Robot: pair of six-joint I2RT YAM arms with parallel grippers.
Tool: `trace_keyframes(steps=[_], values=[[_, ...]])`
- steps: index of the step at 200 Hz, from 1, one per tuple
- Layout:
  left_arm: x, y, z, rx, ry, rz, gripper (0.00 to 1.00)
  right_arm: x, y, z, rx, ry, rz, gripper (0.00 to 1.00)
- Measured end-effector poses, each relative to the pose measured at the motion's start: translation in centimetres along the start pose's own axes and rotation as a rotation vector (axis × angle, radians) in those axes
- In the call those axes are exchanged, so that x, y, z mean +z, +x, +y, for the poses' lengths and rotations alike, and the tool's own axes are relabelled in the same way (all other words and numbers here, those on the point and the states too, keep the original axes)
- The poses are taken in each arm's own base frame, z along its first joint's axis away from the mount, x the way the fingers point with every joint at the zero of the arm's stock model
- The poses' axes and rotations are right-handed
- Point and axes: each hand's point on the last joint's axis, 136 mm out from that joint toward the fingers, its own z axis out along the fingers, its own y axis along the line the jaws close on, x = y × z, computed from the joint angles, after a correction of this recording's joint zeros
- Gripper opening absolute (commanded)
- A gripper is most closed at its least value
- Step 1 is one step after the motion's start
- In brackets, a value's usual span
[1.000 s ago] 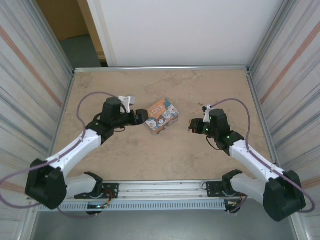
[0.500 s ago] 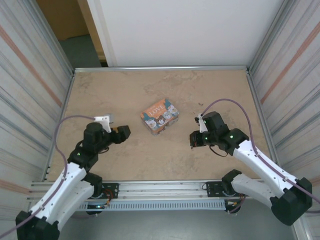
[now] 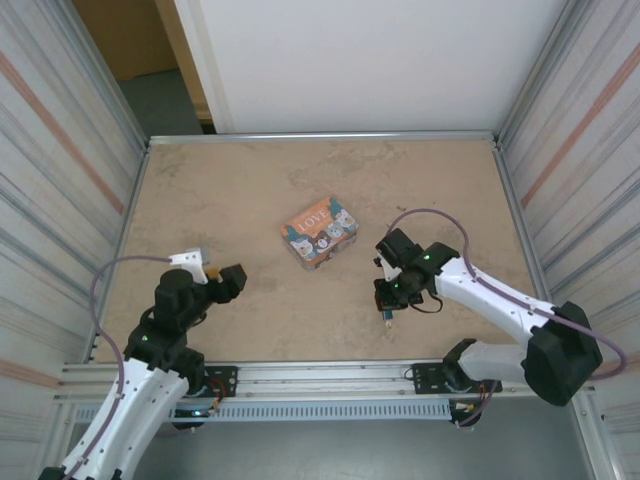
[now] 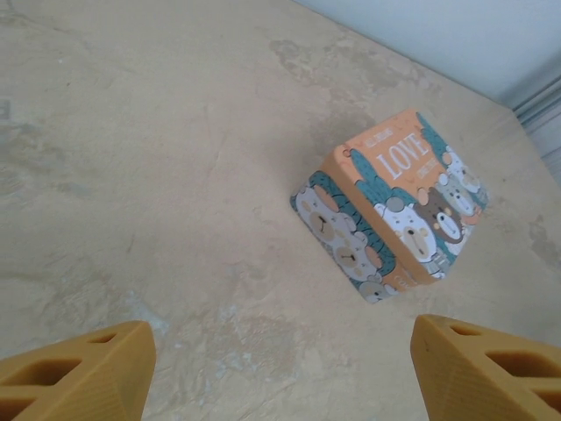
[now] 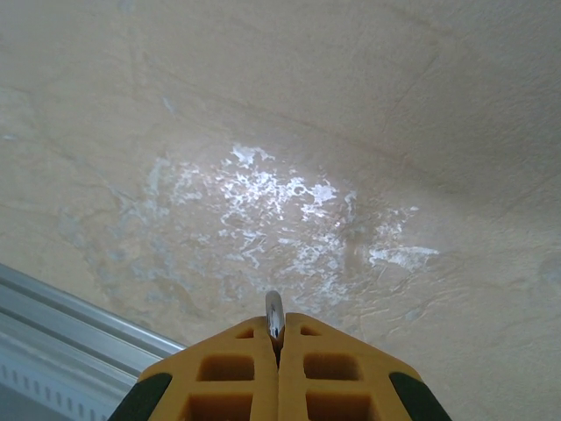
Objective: Unlock a padlock with a key
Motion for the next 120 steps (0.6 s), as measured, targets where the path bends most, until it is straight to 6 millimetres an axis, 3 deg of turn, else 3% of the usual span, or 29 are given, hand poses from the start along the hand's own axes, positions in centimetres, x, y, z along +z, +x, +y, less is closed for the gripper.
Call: trace_keyframes(steps=[64, 120], values=[[0.0, 0.3, 0.7, 0.0, -0.034, 0.008, 0.79, 3.6, 0.0, 0.7, -0.005, -0.001, 0.1, 0.0], [0.2, 0.4, 0.9, -0.003, -0.047, 0.017, 0.79, 5.6, -0.4, 1.6, -0.005, -0.045, 0.126, 0.0]])
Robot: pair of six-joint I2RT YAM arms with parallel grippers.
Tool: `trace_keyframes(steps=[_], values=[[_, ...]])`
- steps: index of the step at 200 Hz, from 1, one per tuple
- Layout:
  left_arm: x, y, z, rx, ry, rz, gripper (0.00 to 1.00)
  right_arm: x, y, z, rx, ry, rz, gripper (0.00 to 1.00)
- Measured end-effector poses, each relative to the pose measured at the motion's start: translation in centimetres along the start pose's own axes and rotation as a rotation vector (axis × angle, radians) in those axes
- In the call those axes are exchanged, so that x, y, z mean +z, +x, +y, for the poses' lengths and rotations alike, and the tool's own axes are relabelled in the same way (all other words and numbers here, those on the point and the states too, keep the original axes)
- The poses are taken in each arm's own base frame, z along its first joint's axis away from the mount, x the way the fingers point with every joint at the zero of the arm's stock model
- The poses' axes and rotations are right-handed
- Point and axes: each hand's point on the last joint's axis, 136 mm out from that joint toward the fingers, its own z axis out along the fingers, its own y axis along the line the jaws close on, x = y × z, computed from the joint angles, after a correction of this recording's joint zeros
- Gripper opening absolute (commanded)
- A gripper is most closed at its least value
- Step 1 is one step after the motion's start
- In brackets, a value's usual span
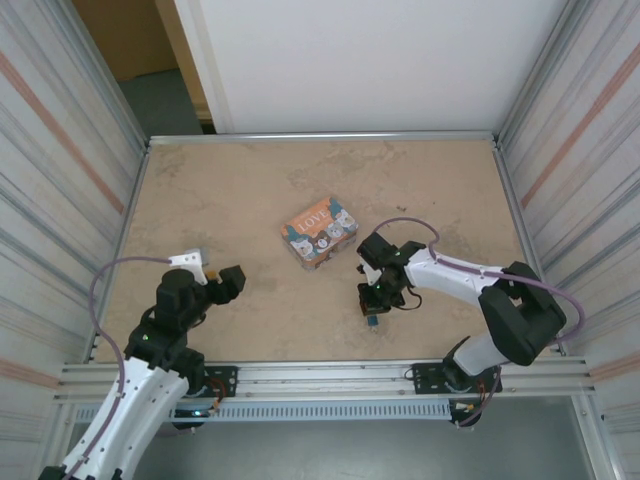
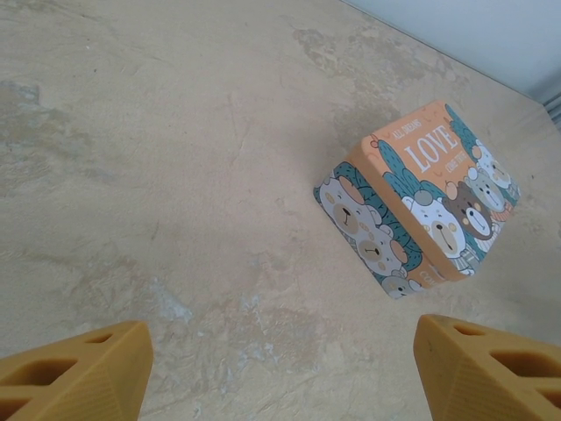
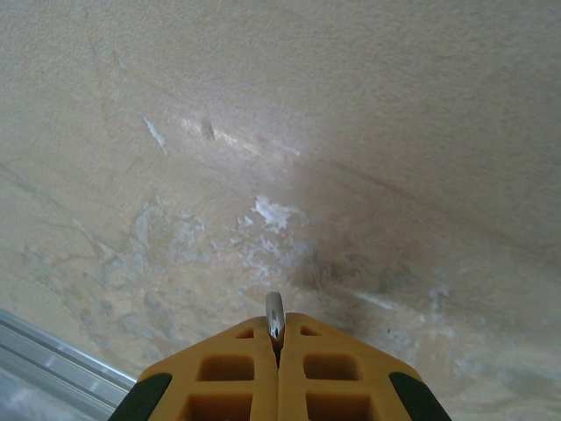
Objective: Unlock a padlock with a key
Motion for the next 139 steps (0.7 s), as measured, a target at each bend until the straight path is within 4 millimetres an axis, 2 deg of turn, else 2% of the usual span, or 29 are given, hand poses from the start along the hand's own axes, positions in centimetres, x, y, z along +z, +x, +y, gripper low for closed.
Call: trace_keyframes(steps=[43, 91, 139], values=[[0.2, 0.2, 0.2, 0.0, -0.009, 0.01, 0.79, 0.7, -0.3, 0.3, -0.001, -0.018, 0.007, 0.0], [0.3, 0.3, 0.2, 0.0, -0.012, 0.016, 0.79, 1.0, -0.4, 0.2, 0.002, -0.016, 0.011, 0.18], [0.3, 0.2, 0.3, 0.0, -0.015, 0.014, 0.79, 1.0, -0.4, 0.3, 0.003, -0.015, 0.011, 0.29]])
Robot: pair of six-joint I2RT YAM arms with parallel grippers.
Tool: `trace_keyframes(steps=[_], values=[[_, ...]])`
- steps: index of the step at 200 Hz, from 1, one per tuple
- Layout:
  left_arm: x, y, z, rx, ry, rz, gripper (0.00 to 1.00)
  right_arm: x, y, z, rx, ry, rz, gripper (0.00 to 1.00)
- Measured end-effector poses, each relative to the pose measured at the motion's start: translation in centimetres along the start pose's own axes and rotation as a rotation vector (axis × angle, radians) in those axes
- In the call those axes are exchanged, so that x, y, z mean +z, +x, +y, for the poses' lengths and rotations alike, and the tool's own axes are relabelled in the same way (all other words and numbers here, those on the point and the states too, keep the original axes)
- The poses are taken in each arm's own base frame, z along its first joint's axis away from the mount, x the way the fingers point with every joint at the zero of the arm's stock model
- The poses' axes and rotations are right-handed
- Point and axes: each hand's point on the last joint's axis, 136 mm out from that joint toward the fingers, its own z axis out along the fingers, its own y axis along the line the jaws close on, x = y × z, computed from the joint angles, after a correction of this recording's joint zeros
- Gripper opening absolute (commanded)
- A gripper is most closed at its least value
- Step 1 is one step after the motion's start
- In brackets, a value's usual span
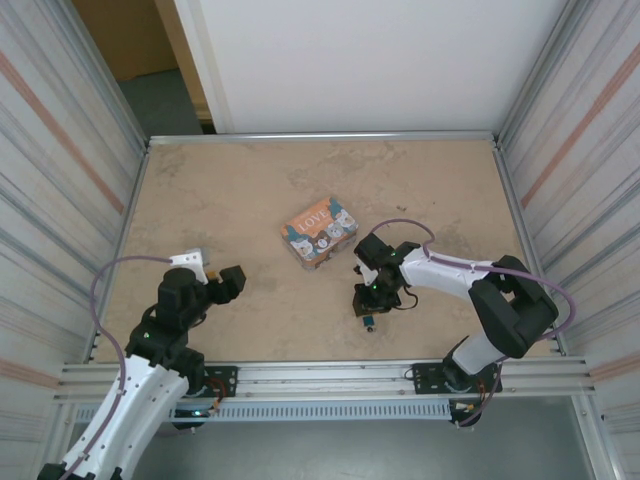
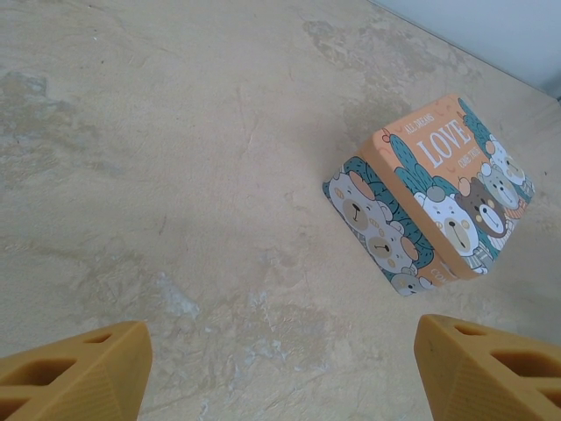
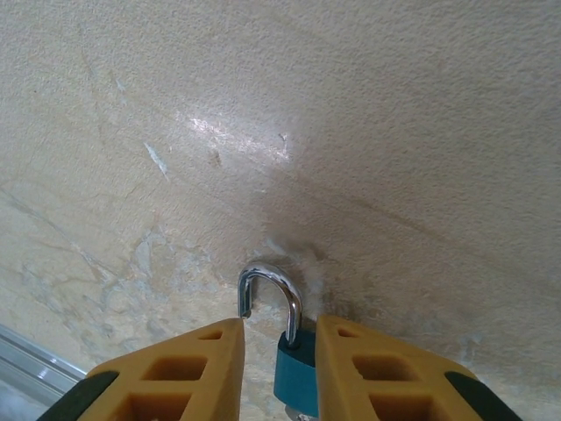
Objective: Unlock a padlock with a key
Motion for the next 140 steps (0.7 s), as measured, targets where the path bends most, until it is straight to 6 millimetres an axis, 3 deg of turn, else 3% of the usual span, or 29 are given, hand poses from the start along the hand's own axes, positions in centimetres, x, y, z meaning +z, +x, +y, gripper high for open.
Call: trace_keyframes(steps=[66, 107, 140], values=[[0.1, -0.3, 0.4, 0.0, -0.027, -0.002, 0.81, -2.8, -0.3, 0.1, -0.015, 0.016, -0.079, 0.43], [0.0, -1.2, 0.4, 0.011, -0.047, -0.014, 0.85, -6.5, -1.8, -0.4, 0.003, 0.002, -0.219, 0.49], [-0.4, -2.5, 0.5, 0.02, -0.076, -0.046, 0.91, -10.5, -3.5, -2.4, 0.078, -0.011, -0.381, 0.54]])
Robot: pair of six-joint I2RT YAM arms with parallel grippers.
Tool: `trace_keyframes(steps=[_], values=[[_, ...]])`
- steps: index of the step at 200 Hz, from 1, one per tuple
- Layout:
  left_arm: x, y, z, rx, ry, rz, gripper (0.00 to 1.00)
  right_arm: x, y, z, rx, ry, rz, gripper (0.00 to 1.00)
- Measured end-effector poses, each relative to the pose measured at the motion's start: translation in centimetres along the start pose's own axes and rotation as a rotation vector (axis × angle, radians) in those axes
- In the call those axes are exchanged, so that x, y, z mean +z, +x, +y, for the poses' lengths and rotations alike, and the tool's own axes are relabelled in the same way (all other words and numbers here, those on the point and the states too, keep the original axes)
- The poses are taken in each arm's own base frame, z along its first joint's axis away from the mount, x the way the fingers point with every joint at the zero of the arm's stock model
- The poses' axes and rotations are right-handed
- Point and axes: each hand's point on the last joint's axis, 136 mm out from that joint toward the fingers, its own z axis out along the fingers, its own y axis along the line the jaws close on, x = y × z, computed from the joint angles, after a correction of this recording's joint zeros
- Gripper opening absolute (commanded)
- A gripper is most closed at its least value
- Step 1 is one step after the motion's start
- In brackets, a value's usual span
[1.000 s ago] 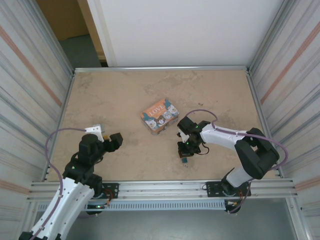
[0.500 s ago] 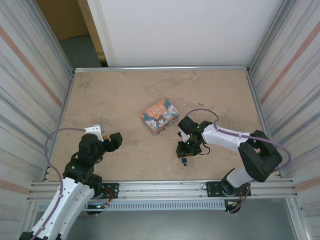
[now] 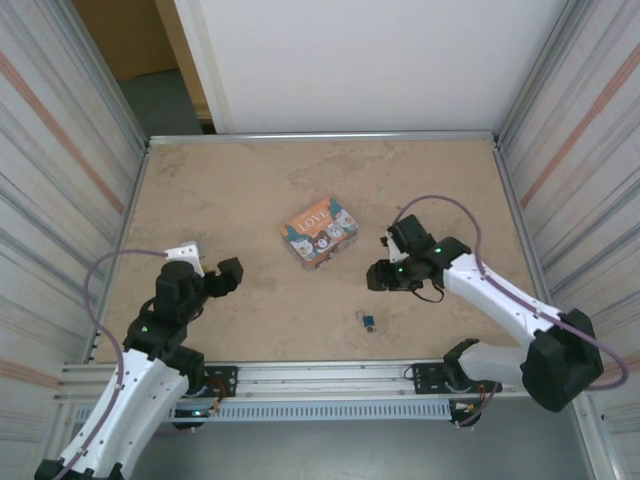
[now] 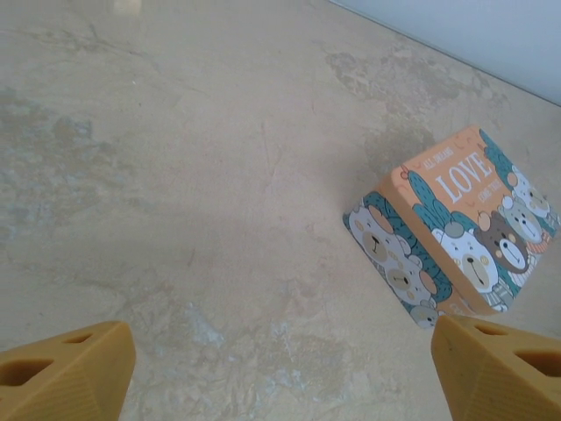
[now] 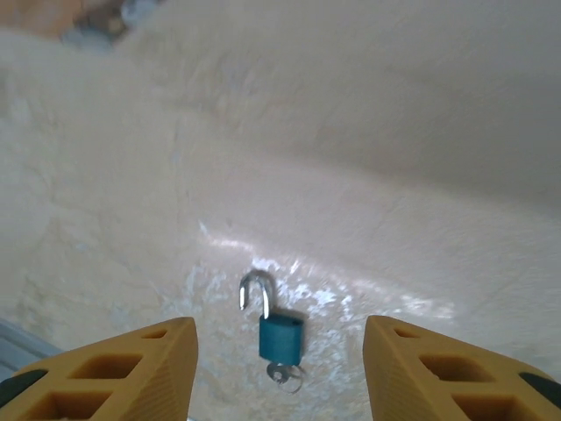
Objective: Unlock a padlock with a key
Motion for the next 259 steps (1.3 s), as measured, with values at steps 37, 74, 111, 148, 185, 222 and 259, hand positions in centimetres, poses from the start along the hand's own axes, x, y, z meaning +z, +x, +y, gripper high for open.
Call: trace_keyframes(steps=[37, 74, 111, 148, 185, 222, 259], values=[[0.0, -1.0, 0.9, 0.011, -0.065, -0.026, 0.94, -4.2, -3.4, -2.5, 0.082, 0.001, -0.209, 0.66], [0.4, -1.5, 2.4, 0.018, -0.137, -0.029, 0.97, -7.4, -5.1, -5.0, 0.13, 0.021, -0.369, 0.77], [0.6, -2.9, 4.1, 0.003, -0.205, -0.061, 0.97, -8.8, -6.0, -8.2, 0.193, 0.081, -0.481, 0.88], [1.2, -4.2, 6.2, -0.053, -0.26, -0.073, 0.97, -9.4, -6.8, -11.1, 0.242, 0.134, -0.592, 0.99], [2.1, -4.5, 7.7, -0.078, -0.288, -0.057, 0.97, -9.3, -7.7, -13.7, 0.272, 0.179, -0.665, 0.99], [2.8, -5.1, 8.4, -0.063, -0.315, -0.076, 0.97, -7.8, -8.3, -16.2, 0.232, 0.273, -0.707, 0.99], [4.1, -4.3, 9.5, -0.006, -0.332, -0.1, 0.97, -5.3, -8.0, -18.4, 0.197, 0.344, -0.732, 0.99]])
